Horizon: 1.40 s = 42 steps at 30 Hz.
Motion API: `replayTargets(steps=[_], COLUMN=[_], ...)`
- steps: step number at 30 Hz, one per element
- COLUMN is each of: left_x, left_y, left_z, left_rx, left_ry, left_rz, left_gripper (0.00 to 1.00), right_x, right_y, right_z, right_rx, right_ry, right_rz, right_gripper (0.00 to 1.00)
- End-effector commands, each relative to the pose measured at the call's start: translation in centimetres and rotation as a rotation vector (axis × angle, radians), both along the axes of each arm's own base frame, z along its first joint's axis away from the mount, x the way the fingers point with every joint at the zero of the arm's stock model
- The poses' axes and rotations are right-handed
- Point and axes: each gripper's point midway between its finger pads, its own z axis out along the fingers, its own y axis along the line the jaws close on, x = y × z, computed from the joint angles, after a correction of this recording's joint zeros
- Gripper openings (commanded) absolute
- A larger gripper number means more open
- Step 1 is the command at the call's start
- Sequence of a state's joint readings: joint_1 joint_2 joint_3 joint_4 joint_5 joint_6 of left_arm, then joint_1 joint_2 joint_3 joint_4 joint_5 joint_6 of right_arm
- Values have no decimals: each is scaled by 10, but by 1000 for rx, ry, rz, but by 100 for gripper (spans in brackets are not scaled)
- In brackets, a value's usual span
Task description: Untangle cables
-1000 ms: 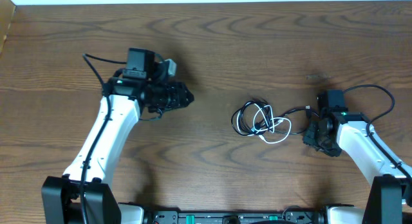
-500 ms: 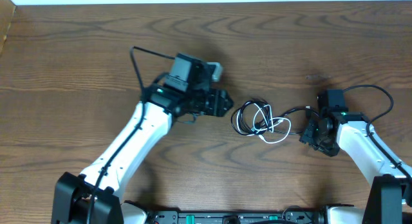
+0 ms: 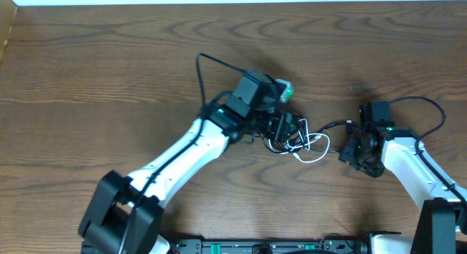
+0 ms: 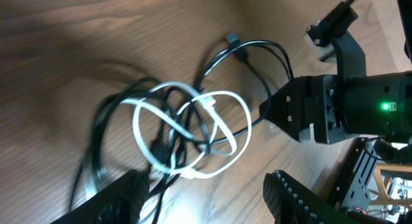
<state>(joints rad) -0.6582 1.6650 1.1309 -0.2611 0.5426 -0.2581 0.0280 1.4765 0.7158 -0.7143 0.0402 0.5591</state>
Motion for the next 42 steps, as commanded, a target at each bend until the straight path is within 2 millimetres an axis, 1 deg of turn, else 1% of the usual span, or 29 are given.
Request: replayTargets(steps=[1, 6, 8, 16, 18, 20, 21, 23, 26, 30, 31, 33, 35, 38, 41, 42], left_x=[-2, -6, -8, -17, -17, -17, -17, -16, -14, -14, -14, -12, -9, -1, 8, 11], left_y=[-15, -34, -39, -42, -42, -42, -43, -44, -45, -45, -45, -44, -42, -35, -23, -14], left_z=[-14, -29, -39, -75, -82, -84, -84, -82, -81, -81, -81, -78, -70, -54, -31, -20], left_rx=[4, -4, 2, 54, 63, 65, 64, 56, 47, 47, 47, 43, 33, 14, -6, -12], left_ry=[-4, -14, -7, 53, 63, 65, 64, 61, 66, 68, 67, 63, 52, 31, 6, -1], left_rz=[-22, -59, -71, -89, -90, -90, -90, -85, -73, -72, -72, -68, -59, -37, -5, 15], left_gripper=[62, 62, 62, 62, 62, 58, 54, 44, 32, 20, 19, 8, 8, 8, 7, 8], right_x=[-1, -1, -1, -1, -1, -1, -2, -2, -2, -2, -2, -2, -3, -4, -5, -5], right_y=[0, 0, 0, 0, 0, 0, 0, 0, 0, 0, 0, 0, -1, -1, -1, -1], right_z=[1, 1, 1, 1, 1, 1, 1, 1, 1, 1, 1, 1, 0, 0, 0, 0], right_rx=[-1, -1, -1, -1, -1, -1, -1, -1, -1, -1, -1, -1, -2, -4, -4, -4], right_ry=[-2, 0, 0, 1, 1, 1, 1, 1, 1, 2, 2, 4, 9, 13, 16, 16], right_rz=[-1, -1, -1, -1, -1, -1, -1, -1, -1, -1, -1, -1, 1, 18, 18, 17], right_gripper=[56, 56, 56, 56, 56, 56, 56, 56, 56, 56, 56, 56, 56, 56, 56, 56])
